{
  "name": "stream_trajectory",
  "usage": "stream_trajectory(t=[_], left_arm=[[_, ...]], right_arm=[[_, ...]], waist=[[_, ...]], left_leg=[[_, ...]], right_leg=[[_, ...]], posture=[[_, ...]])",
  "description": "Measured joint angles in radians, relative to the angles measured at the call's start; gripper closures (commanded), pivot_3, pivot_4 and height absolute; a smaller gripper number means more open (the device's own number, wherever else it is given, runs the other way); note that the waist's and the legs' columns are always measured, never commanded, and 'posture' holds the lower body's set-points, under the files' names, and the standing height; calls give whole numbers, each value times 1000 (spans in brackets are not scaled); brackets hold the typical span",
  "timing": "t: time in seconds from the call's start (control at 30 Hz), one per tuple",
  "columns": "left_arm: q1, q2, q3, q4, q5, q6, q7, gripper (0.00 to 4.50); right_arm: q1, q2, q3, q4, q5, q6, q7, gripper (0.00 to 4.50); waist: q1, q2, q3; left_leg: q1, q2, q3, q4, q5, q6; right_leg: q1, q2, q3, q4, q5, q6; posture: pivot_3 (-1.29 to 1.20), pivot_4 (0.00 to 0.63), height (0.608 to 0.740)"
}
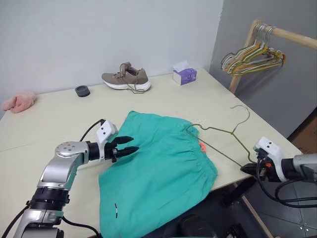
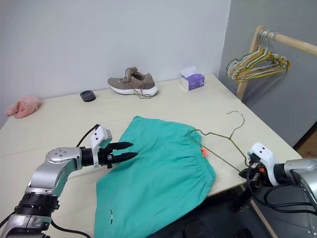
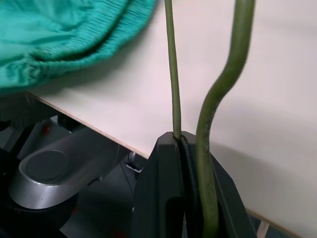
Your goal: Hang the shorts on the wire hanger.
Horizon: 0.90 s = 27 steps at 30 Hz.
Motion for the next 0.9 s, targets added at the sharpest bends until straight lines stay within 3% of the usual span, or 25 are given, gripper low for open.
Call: stream_trajectory(t=[0.43,0.7,0.9], left_arm=[[-2,0,24,75,37,-45,58,1919],[21,1,23,43,32,-44,22,1919],[34,1,-4,-26,22,-42,-42,1919]], right_arm=[[-26,-3,84,-135,23,-35,2,4500],[74,-52,-66,-24,67,26,-2,4500],[154,-59,-109,10,92,81,-3,4500]], waist=[[21,0,0],[23,0,0],[16,0,0]], left_leg=[[0,0,0,0,0,0],[0,0,-1,0,0,1],[0,0,2,1,0,1]], right_leg=[[0,-1,0,-1,0,0],[0,-1,-1,-1,0,0],[1,0,1,0,1,1]], posture=[[-362,0,740],[-381,0,740],[-382,0,740]])
